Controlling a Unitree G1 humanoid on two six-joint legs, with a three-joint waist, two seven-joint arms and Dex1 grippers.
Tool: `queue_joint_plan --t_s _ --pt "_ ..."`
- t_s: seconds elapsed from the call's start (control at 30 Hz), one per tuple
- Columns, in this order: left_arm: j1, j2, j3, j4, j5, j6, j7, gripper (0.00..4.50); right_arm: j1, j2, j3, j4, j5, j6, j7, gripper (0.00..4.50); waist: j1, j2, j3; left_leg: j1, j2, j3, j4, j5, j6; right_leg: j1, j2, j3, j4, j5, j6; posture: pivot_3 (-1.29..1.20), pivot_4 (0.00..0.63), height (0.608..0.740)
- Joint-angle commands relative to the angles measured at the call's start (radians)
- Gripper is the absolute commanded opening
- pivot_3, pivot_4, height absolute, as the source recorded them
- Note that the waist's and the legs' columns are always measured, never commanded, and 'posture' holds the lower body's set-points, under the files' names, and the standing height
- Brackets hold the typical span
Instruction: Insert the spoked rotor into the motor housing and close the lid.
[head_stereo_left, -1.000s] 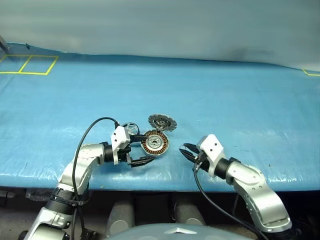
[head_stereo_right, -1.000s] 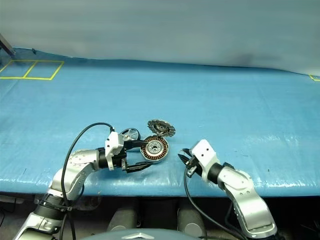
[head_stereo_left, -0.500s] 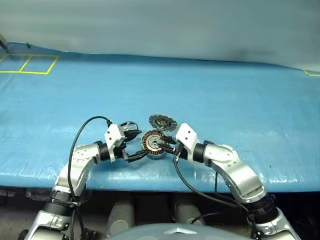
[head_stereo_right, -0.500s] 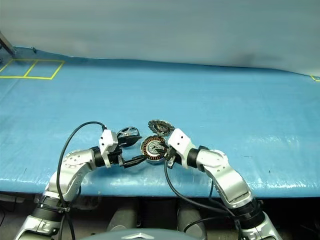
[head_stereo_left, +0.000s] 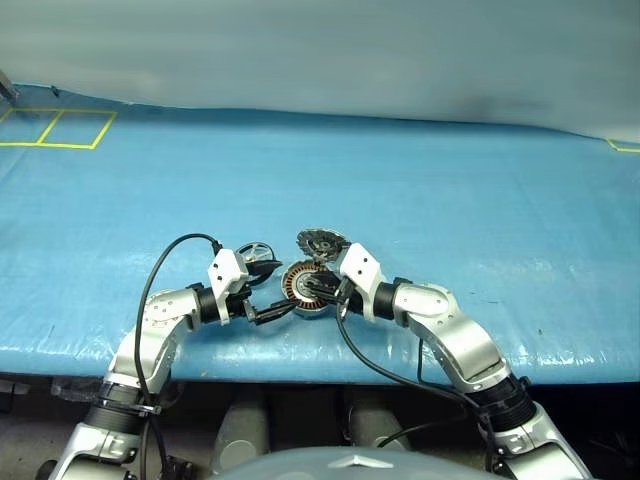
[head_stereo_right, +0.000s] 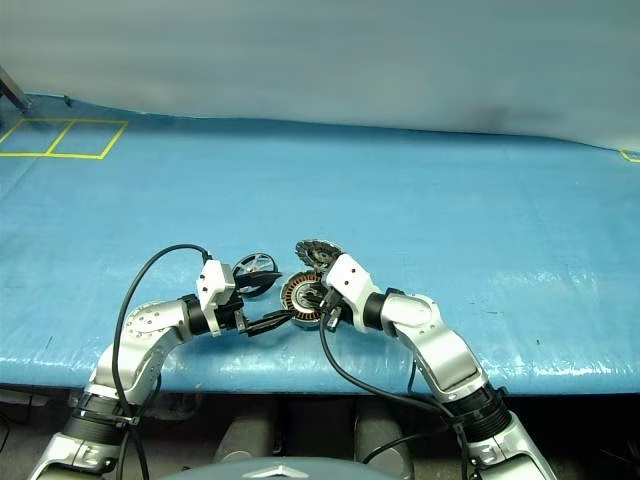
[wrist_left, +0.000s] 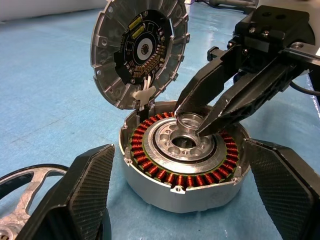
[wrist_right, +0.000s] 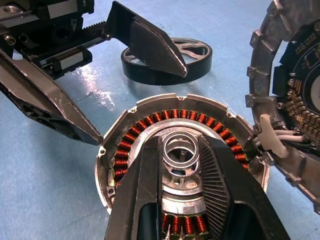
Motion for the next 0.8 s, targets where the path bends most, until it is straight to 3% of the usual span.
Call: queue_joint_plan --t_s 0.03,0.8 --pt "0.001 0.009 0.024 -0.034 -0.007 -0.01 0.004 4.5 -0.018 0.008 -0.009 -0.005 -0.002 -0.026 -0.002 0.71 0.0 0.0 0.0 0.0 0.0 0.0 0.0 0.0 0.0 0.0 0.0 0.0 0.0 0.0 0.0 0.0 0.15 0.74" --pt "0.02 0.023 0.028 -0.047 -0.003 -0.009 0.032 4.5 -0.036 0.025 0.009 0.031 -0.024 -0.035 0.011 0.71 -0.001 0.0 0.0 0.0 0.0 0.0 0.0 0.0 0.0 0.0 0.0 0.0 0.0 0.0 0.0 0.0 0.15 0.74"
